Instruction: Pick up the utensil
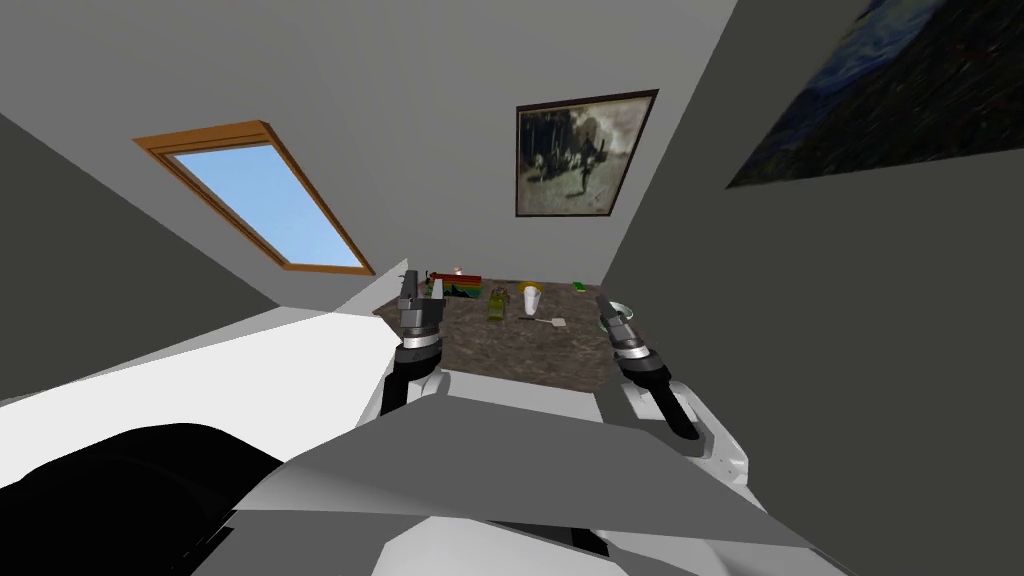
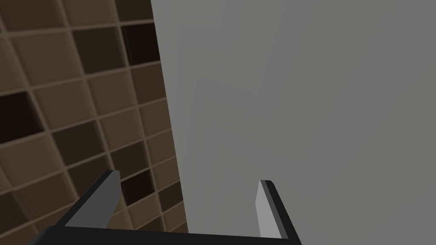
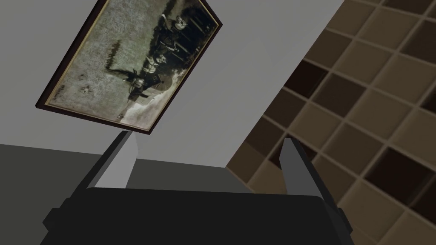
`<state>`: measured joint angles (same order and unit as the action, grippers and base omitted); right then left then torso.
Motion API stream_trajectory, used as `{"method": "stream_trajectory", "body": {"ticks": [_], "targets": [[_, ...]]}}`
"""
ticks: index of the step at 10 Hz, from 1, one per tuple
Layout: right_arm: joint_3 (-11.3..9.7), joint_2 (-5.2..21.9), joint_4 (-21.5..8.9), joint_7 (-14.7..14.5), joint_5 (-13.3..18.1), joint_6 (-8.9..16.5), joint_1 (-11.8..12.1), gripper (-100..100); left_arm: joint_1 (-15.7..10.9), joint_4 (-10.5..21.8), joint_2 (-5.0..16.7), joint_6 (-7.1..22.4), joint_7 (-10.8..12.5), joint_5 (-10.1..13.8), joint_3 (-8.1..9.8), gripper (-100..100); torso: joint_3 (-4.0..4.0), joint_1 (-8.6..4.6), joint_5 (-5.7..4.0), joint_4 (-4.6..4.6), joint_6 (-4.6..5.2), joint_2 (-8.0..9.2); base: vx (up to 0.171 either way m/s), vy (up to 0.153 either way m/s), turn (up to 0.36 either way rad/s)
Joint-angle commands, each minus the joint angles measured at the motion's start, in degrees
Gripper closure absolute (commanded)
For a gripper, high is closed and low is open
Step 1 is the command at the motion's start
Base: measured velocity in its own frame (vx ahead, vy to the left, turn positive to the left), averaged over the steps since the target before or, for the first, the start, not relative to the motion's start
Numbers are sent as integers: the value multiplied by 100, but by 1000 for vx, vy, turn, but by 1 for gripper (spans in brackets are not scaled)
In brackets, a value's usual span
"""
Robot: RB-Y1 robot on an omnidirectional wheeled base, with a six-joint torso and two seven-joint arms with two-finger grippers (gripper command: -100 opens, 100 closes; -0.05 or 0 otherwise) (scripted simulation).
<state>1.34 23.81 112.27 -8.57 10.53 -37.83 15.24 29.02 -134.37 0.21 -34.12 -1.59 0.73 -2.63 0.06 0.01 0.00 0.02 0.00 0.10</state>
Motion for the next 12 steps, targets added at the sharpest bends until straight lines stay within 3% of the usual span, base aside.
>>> {"method": "stream_trajectory", "body": {"ticks": [1,4,5,6,7,8,9,10,11,12], "targets": [[-25,286,-286,-13,209,-136,-213,-100,0,0,0,0,0,0,0,0,0,0,0,0,0,0,-36,18,209],[-50,694,-555,-24,351,-232,-360,-100,0,0,0,0,0,0,0,0,-1,3,1,0,0,-2,-24,15,77],[-86,908,-777,-36,495,-327,-498,-100,1,0,0,0,0,0,0,0,-1,2,1,0,3,-3,-19,17,134],[-86,975,-777,-36,495,-327,-498,-100,0,0,0,0,0,0,0,0,-2,3,1,-1,0,-4,-16,15,75],[-133,1186,-996,-48,641,-419,-627,-100,1,0,0,0,0,0,0,0,-2,2,1,-1,3,-5,-19,22,137],[-133,1263,-996,-48,641,-419,-627,-100,0,0,0,0,0,0,0,0,-3,5,1,-1,0,-5,-14,16,80],[-193,1481,-1209,-61,786,-506,-744,-100,1,0,0,0,0,0,0,0,-3,3,1,-1,4,-5,-13,26,151],[-193,1555,-1209,-61,786,-506,-744,-100,0,0,0,0,0,0,0,0,-4,6,1,-1,0,-7,-6,20,74],[-266,1771,-1416,-75,929,-585,-845,-100,1,0,0,0,0,0,0,0,-4,5,1,-2,4,-8,-5,28,166],[-266,1849,-1416,-75,929,-585,-845,-100,0,0,0,0,0,0,0,0,-5,7,2,-2,0,-10,-1,20,74]]}}
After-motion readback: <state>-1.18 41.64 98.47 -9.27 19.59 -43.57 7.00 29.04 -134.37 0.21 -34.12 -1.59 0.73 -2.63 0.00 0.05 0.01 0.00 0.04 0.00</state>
